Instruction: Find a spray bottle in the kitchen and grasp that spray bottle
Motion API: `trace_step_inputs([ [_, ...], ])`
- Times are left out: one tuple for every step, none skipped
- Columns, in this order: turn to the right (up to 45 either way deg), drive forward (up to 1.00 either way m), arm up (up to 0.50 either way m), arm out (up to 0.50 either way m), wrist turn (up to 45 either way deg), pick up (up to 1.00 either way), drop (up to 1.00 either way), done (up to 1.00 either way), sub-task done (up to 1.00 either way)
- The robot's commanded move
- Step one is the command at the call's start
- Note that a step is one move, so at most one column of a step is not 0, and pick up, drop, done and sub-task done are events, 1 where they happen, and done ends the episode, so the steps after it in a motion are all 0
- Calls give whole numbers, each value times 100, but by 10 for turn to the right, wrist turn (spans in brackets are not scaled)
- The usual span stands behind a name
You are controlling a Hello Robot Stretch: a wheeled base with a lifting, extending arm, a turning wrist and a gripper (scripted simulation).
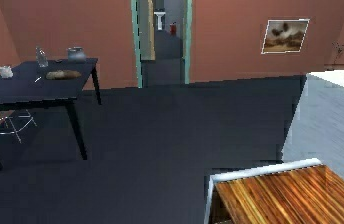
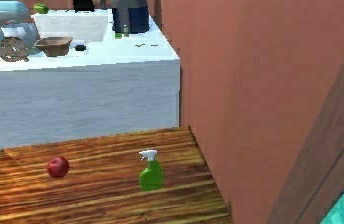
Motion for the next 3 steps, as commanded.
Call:
trace_step_inputs([
  [0,0,50,0,0,0,0,0,0],
  [0,0,20,0,0,0,0,0,0],
  [0,0,0,32,0,0,0,0,0],
])
